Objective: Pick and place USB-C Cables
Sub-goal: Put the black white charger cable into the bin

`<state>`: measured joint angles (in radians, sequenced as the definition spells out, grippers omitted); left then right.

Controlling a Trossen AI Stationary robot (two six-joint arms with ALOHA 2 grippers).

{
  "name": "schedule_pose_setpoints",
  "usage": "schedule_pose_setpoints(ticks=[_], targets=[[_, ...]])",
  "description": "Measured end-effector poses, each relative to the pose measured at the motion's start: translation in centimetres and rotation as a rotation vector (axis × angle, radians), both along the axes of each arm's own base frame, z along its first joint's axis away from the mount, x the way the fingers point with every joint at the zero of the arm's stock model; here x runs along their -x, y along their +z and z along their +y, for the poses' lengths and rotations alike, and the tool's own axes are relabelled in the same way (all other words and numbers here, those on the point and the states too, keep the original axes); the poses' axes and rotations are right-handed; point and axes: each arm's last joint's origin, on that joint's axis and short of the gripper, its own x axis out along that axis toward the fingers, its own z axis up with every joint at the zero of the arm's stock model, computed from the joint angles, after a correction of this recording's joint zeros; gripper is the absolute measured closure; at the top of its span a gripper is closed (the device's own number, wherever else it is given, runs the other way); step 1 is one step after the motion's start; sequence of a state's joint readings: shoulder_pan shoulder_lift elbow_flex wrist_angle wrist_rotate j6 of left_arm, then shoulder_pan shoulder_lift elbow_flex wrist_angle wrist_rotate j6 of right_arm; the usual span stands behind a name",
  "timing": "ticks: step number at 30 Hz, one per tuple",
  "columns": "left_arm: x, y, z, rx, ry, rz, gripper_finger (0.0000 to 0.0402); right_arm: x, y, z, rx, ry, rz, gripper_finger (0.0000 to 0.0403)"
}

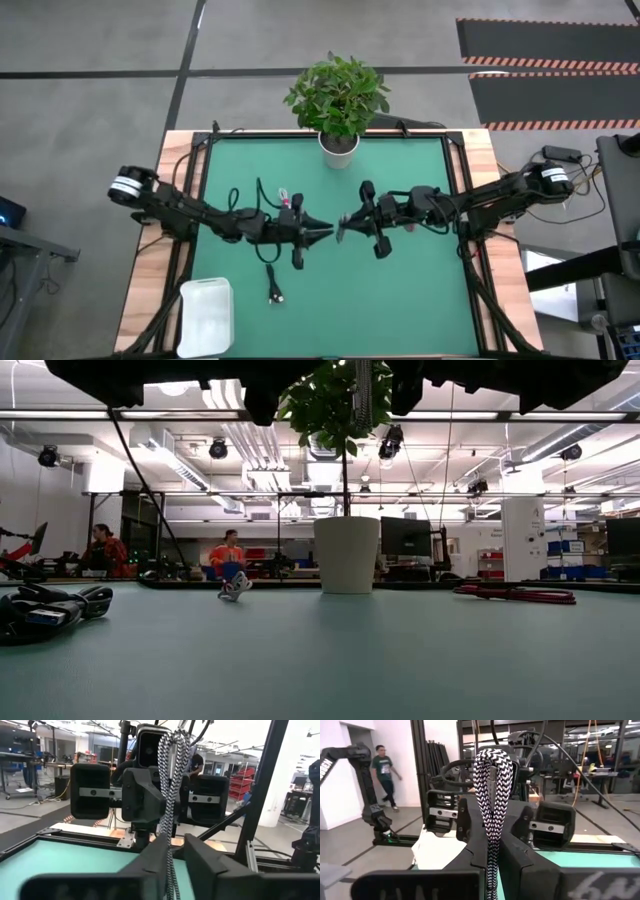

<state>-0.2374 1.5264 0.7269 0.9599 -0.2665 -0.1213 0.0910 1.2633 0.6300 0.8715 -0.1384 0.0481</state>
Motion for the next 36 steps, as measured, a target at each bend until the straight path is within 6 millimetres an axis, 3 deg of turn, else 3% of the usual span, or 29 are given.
schedule_pose_setpoints(ticks=[7,14,21,27,31,36], targets=[[0.0,0.0,0.0,0.046,-0.008,0.004,0.0218,0.0,0.0,0.0,0.007,0.0,-0.002,0.039],[-1.0,-1.1,-0.1,0.05,0.023,0.034,0.019,0.0,0.0,0.0,0.005,-0.008,-0.002,0.039],[-3.2,-1.1,-0.3,0.038,0.034,0.03,0.0189,-0.1,-0.1,0.0,-0.002,-0.008,0.002,0.039],[-3.7,-0.3,-0.3,0.027,0.065,0.006,0.0198,-0.1,-0.1,0.0,-0.003,-0.008,0.004,0.039],[-3.6,-0.3,-0.3,0.008,0.069,0.01,0.0242,-0.1,-0.1,0.0,-0.003,-0.008,0.004,0.039],[-3.6,-0.4,-0.3,0.005,0.071,0.02,0.0328,-0.1,-0.1,0.0,-0.003,-0.009,0.004,0.0389]])
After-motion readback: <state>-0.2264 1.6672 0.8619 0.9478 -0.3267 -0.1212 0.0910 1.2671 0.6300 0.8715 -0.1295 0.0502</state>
